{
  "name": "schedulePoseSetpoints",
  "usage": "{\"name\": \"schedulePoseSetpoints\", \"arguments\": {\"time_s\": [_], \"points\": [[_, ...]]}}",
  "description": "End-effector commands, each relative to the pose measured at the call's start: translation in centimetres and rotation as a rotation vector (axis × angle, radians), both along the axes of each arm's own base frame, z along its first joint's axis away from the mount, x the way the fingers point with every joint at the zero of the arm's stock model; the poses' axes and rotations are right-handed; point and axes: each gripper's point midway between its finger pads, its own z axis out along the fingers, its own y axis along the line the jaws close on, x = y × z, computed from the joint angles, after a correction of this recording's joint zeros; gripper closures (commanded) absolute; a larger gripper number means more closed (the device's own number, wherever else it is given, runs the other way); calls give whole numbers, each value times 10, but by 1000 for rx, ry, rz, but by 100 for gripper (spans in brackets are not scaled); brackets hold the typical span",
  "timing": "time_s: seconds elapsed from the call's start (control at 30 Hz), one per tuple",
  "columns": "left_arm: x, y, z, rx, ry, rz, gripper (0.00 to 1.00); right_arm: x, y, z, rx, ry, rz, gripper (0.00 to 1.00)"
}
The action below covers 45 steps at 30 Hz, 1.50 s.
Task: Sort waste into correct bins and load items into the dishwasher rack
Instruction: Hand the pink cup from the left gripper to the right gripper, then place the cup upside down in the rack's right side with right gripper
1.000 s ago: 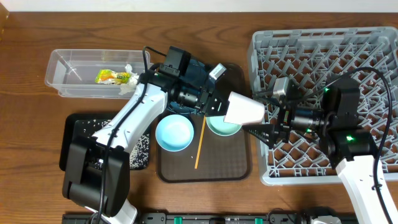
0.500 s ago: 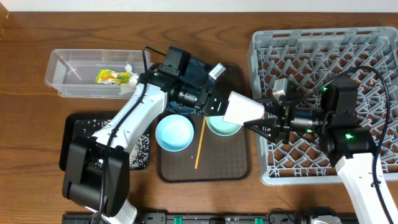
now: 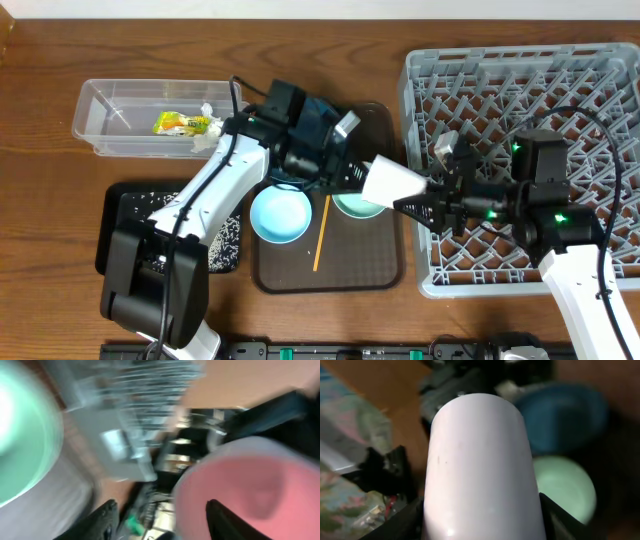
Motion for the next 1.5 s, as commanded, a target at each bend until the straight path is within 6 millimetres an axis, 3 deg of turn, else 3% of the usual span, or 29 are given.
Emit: {"name": "schedulePoseSetpoints", "arguments": {"time_s": [0.0, 0.1, 0.23, 0.4, 0.57, 0.77, 0.9, 1.13, 1.3, 1.47], "points": [[13, 40, -53, 362, -52, 88, 38, 14, -19, -20, -132, 64, -148, 76], [8, 75, -64, 534, -20, 132, 38, 19, -31, -30, -187, 124, -242, 99], [6, 127, -52, 701, -54, 214, 37, 27, -48, -27, -246, 136, -370, 99], [8, 176, -22, 814, -154, 353, 37, 39, -85, 0, -389, 77, -567, 99], [10, 209, 2, 896, -254, 467, 37, 39, -142, 24, -541, 124, -892, 99], [7, 244, 11, 1059, -276, 587, 36, 23, -202, 29, -632, 226, -1150, 99], [7, 255, 12, 1114, -255, 657, 33, 12, -241, 22, -644, 333, -1280, 99], [7, 255, 12, 1115, -255, 659, 32, 6, -310, 12, -630, 482, -1489, 99], [7, 255, 12, 1115, -254, 659, 32, 13, -348, 4, -608, 600, -1550, 99], [6, 255, 12, 1116, -253, 658, 32, 11, -373, -15, -618, 721, -1577, 99]]}}
